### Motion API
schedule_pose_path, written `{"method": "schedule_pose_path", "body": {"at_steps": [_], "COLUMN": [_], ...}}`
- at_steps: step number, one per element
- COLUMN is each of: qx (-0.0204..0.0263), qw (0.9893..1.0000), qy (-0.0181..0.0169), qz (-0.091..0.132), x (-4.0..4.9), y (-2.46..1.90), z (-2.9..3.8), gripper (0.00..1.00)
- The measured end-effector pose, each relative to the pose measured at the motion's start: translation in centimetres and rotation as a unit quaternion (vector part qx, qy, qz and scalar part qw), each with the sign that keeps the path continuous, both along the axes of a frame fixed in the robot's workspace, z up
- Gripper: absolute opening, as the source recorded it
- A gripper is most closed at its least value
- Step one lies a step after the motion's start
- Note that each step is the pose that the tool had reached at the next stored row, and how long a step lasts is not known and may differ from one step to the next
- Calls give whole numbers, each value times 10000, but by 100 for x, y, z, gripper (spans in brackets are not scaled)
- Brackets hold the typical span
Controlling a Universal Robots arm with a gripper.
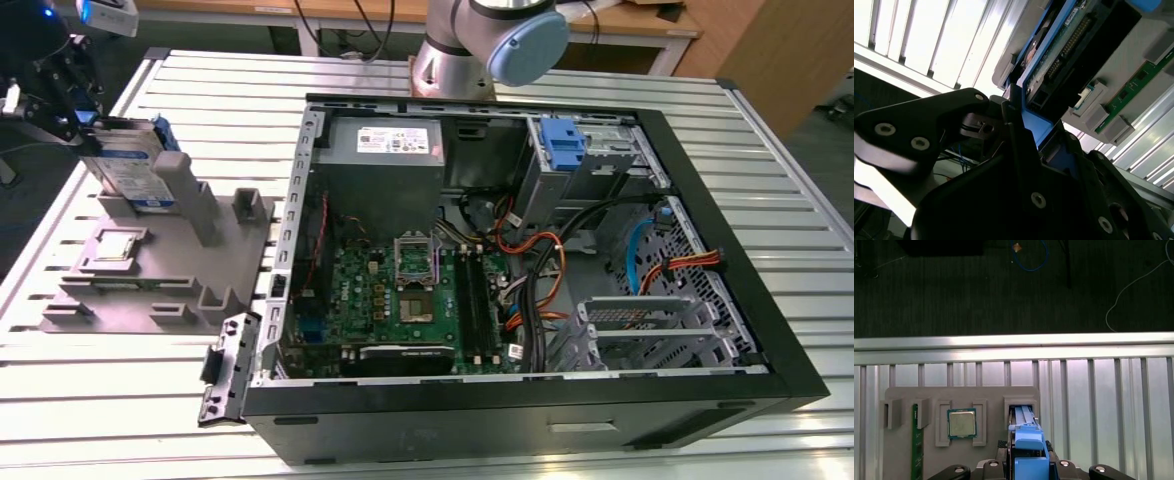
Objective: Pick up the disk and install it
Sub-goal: 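Pick up the disk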
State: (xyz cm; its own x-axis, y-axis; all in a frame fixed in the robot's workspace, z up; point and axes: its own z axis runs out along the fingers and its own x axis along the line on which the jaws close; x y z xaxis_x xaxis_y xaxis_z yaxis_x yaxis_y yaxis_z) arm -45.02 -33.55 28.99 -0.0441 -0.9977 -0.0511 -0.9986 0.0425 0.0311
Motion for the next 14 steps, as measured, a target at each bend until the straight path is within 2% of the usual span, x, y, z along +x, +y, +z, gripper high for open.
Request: {"method": "schedule_pose_path", "body": {"at_steps": [7,14], "qx": [0,0], "qw": [10000,10000], "qy": [0,0], "qz": [0,0], "x": [0,0], "y": [0,0], "z": [47,53], "gripper": [37,37]}}
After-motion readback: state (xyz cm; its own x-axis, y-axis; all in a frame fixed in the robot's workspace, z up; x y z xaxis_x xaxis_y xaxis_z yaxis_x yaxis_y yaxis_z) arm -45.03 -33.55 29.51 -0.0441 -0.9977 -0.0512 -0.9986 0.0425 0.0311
